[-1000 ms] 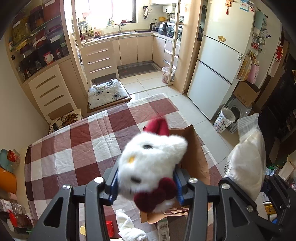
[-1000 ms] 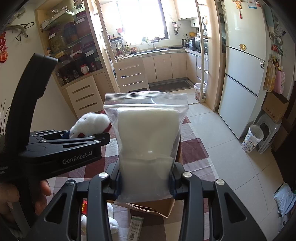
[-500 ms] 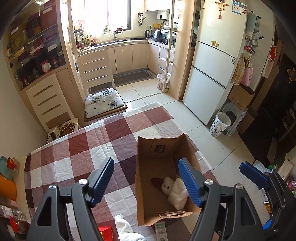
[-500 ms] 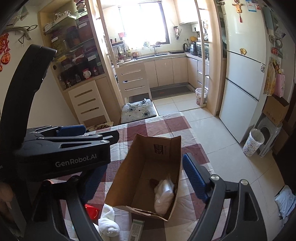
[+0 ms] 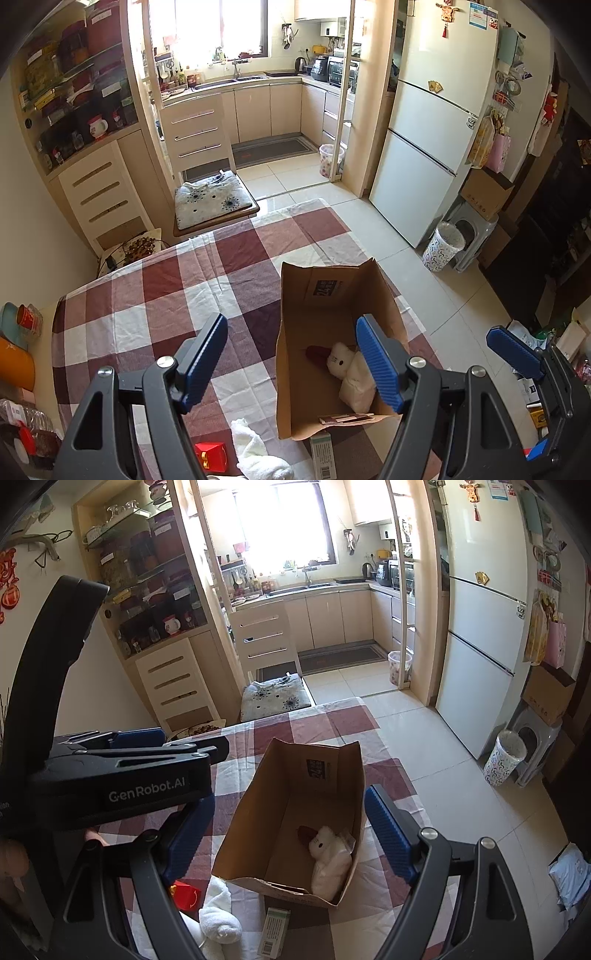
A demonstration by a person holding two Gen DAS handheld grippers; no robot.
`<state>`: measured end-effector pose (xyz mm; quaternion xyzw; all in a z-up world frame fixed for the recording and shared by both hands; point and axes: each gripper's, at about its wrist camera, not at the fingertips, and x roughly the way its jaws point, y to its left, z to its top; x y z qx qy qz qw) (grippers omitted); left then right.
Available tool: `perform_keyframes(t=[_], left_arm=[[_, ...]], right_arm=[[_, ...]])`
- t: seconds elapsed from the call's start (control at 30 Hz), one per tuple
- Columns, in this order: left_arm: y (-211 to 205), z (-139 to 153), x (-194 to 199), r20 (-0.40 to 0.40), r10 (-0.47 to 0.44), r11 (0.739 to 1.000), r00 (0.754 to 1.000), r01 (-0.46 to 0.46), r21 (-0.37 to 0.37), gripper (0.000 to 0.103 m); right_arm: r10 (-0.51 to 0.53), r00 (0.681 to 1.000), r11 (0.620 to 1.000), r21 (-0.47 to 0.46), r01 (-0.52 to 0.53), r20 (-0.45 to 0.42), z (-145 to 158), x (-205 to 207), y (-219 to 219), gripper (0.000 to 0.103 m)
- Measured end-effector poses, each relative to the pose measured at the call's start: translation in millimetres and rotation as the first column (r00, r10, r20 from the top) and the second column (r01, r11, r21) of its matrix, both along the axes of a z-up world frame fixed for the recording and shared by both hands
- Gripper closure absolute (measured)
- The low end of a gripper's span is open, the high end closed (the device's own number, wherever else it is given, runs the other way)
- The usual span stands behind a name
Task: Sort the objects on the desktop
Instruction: 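Open the left tool to drop the plush toy while the right tool releases the bag into the box, then withdraw both open tools from the box back toward the table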
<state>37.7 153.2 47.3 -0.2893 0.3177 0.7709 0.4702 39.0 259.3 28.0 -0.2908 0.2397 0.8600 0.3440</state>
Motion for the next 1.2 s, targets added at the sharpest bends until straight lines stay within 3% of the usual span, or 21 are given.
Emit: perform_keyframes(t=[0.77,1.2], left_arm=[[-21,-2,8,0.009,0.021,1.000,1.000,-0.021,-0.016,0.029],[-47,3,22,-0.003,0.033,0.999,0.999,-0.033,-0.015,0.029]], right_arm=[[-0.006,1.000,1.000,-0.003,0.006,0.013,3,9,-21,0.018],[-0.049,0.999,0.999,0.017,0.049,0.002,14,34,-40,0.018]])
